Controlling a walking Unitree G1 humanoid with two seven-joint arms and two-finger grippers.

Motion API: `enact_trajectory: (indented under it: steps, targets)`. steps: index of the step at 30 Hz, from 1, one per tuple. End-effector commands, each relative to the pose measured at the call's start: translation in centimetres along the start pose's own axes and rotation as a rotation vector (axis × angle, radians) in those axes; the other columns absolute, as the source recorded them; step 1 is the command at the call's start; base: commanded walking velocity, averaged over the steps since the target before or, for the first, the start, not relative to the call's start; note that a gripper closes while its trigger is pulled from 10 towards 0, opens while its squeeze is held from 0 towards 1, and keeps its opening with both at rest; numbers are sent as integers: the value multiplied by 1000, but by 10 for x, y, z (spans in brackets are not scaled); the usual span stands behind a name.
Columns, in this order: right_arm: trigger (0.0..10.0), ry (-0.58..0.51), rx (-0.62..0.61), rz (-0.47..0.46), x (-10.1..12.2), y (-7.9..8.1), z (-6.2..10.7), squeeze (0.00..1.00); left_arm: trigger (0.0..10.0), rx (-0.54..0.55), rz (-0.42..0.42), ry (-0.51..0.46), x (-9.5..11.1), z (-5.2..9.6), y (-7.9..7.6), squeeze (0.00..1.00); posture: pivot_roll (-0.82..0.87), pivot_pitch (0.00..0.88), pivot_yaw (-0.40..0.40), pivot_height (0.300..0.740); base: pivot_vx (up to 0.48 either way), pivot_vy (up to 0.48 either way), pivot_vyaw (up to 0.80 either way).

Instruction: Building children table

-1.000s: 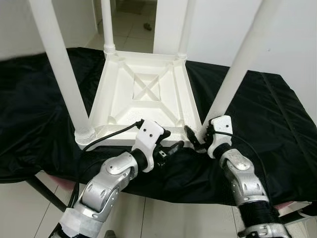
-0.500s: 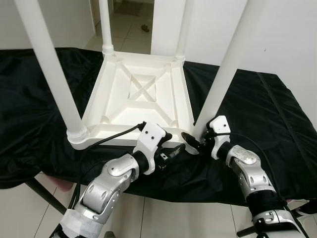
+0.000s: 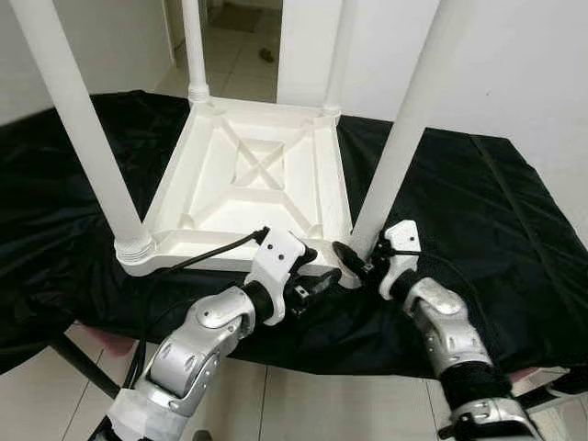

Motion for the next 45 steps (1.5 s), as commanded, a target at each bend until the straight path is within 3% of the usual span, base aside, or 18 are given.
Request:
enact_trajectory:
  steps: [1, 3, 7, 10, 12, 15, 20, 21, 22, 27, 31, 32, 33, 34, 41, 44, 45]
  targets:
    - [0, 59, -48, -28, -15, -1, 2, 0, 10000, -53, 5, -6, 0, 0, -7, 0, 48, 0, -48, 740, 0, 0, 0]
    - [0, 15, -157, -37, -12, 4, 0, 0, 10000, -47, 6, -9, 1, 0, -7, 0, 47, 0, -50, 740, 0, 0, 0]
    - [0, -17, -230, -47, -9, 8, 0, 0, 10000, -45, 7, -10, 1, 1, -7, 0, 43, 0, -54, 740, 0, 0, 0]
    - [0, -59, -424, -14, -6, 3, 5, 0, 10000, -44, 12, -12, 1, 0, -8, 0, 44, 0, -59, 740, 0, 0, 0]
    - [0, -72, -472, -30, -7, 7, 5, 0, 10000, -44, 13, -12, 1, 0, -9, 0, 45, 0, -59, 740, 0, 0, 0]
    - [0, -81, -452, -83, -8, 19, 2, 0, 10000, -43, 15, -13, 1, 0, -9, 0, 46, 0, -61, 740, 0, 0, 0]
    - [0, -73, -453, -92, -8, 18, 2, 0, 10000, -42, 14, -13, 1, 0, -9, 0, 48, 0, -61, 740, 0, 0, 0]
    - [4314, -70, -459, -87, -8, 16, 2, 0, 10000, -40, 14, -13, 1, 0, -8, 0, 48, 0, -61, 740, 0, 0, 0]
    - [10000, -78, -447, -98, -7, 17, 2, 1000, 10000, -38, 13, -11, 1, 1, -8, 0, 49, 0, -61, 740, 0, 0, 0]
    - [10000, -89, -363, -124, -1, 25, -3, 1000, 10000, -35, 12, -11, 1, 1, -7, 0, 50, 0, -60, 740, 0, 0, 0]
    - [10000, -68, -307, -101, 1, 23, -4, 1000, 10000, -34, 11, -12, 1, 1, -6, 0, 48, 0, -58, 740, 0, 0, 0]
    - [10000, -44, -243, -80, 2, 22, -4, 1000, 10000, -34, 10, -13, 2, 1, -6, 0, 46, 0, -54, 740, 0, 0, 0]
    - [10000, -16, -168, -46, 2, 21, -4, 47, 10000, -34, 9, -14, 2, 1, -6, 0, 44, 0, -52, 740, 0, 0, 0]
    - [10000, 6, -80, -8, 4, 20, -2, 0, 10000, -35, 8, -15, 2, 1, -5, 0, 41, 0, -48, 740, 0, 0, 0]
    - [10000, 96, 111, 169, 6, 5, 6, 0, 10000, -40, 7, -16, 3, 0, -4, 0, 33, 0, -37, 740, 0, 0, 0]
    - [10000, 114, 145, 186, 6, 3, 7, 0, 10000, -38, 6, -17, 4, 0, -3, 0, 34, 0, -33, 740, 0, 0, 0]
    - [2863, 127, 170, 195, 5, 2, 7, 0, 10000, -37, 6, -17, 4, 0, -3, 0, 34, 0, -33, 740, 0, 0, 0]
Point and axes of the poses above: a point about 5 cm out from each wrist's last joint towards the gripper, its own z axis pointing back from the gripper into the wrist, its own x axis along the axis of the wrist's last joint, y = z × x, the point moved 3 cm from there along -z, pointing out of the wrist towards the gripper, and after that the axes turned 14 degrees about -z, right-handed, at the moved point
